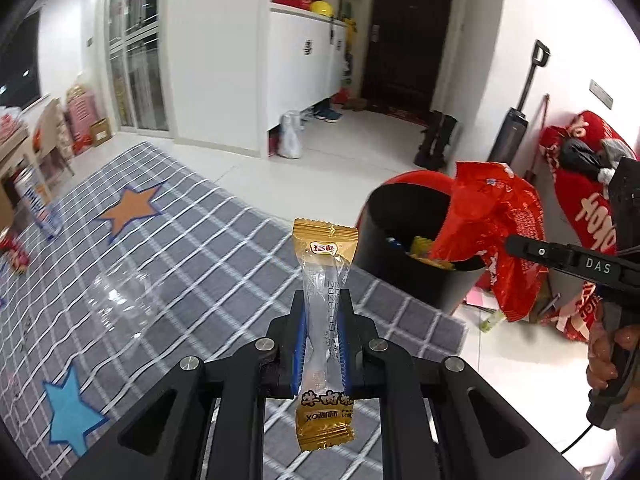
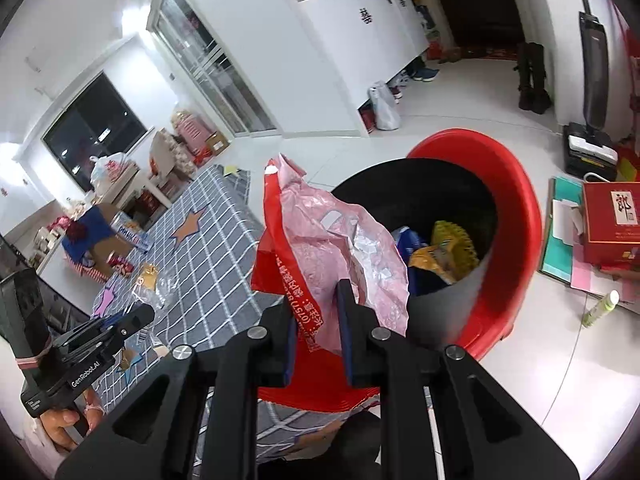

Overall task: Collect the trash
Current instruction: 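Carry the red bag and candy over the black bin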

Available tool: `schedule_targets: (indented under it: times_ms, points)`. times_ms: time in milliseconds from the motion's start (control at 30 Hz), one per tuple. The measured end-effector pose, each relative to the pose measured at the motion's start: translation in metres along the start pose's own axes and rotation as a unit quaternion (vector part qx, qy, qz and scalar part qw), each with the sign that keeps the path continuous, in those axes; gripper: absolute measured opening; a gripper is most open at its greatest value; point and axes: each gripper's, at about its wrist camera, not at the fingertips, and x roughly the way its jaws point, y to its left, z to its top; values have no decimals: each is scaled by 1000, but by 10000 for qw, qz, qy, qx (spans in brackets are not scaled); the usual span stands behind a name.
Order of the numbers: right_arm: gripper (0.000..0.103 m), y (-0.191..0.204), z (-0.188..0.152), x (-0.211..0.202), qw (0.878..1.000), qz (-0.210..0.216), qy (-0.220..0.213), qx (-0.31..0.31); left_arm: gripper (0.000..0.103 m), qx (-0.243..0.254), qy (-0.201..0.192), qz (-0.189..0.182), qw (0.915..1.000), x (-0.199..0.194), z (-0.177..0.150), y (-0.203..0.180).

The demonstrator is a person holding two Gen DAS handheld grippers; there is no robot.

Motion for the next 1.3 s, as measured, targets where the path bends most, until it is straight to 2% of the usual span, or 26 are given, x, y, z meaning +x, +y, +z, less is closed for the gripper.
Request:
schedule_targets:
  times_ms: [400,867,1300]
  points:
    - [19,-25,4,-9,9996,-210,-178,41,103,312,70,-212,9993,24,17,-48]
    - [19,-45,9,-9,9993,-262,-249,137,103,502,135,-257,9983,46,27,-73]
    - [19,-62,25,-2,9991,-129,-305,252,103,717,132,-308,9969,85,56,-102]
